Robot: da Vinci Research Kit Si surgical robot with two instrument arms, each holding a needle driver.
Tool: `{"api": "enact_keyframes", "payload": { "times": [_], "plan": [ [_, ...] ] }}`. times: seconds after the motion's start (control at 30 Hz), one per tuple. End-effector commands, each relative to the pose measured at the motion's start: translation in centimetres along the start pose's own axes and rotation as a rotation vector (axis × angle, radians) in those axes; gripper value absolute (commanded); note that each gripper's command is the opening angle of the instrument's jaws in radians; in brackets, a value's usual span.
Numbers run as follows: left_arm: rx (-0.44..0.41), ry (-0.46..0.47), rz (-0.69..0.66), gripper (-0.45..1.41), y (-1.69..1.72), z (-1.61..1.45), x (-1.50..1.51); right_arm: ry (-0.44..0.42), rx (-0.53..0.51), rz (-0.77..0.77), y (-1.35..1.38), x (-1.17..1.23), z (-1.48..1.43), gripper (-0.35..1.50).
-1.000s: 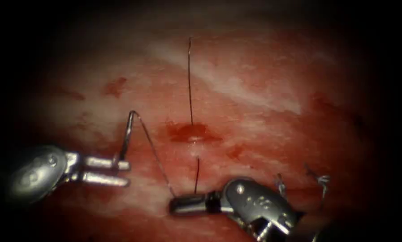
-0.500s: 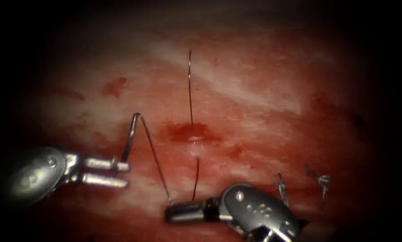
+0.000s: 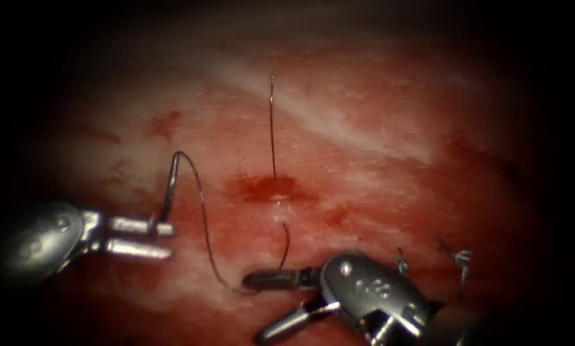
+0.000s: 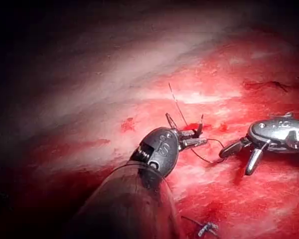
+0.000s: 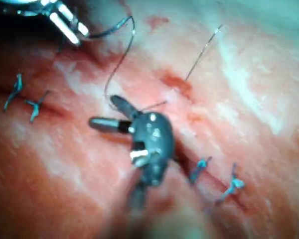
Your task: Wound Closure
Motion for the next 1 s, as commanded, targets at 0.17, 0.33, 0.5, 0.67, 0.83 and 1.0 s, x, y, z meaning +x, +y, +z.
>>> {"api": "enact_keyframes", "payload": {
  "times": [0.17,0.33,0.5,0.67,0.83,1.0],
  "plan": [
    [0.020,-0.015,0.000,-0.45,-0.12,0.03,-0.18,0.016,-0.032,-0.012,0.15,-0.13,-0.05,1.18],
    [0.046,-0.038,-0.006,-0.45,-0.28,-0.04,-0.34,0.017,-0.068,-0.044,0.23,-0.16,-0.14,1.18],
    [0.071,-0.057,-0.005,-0.45,-0.41,-0.07,-0.53,0.019,-0.068,-0.056,0.23,-0.17,-0.17,1.18],
    [0.074,-0.058,-0.012,-0.45,-0.45,-0.04,-0.69,0.018,-0.072,-0.062,0.24,-0.18,-0.17,1.16],
    [0.067,-0.049,-0.049,-0.45,-0.46,-0.02,-0.82,0.018,-0.075,-0.068,0.27,-0.19,-0.17,1.15],
    [0.104,-0.061,-0.183,0.52,-0.46,-0.05,-0.99,0.018,-0.078,-0.067,0.29,-0.19,-0.17,1.15]
  ]
}}
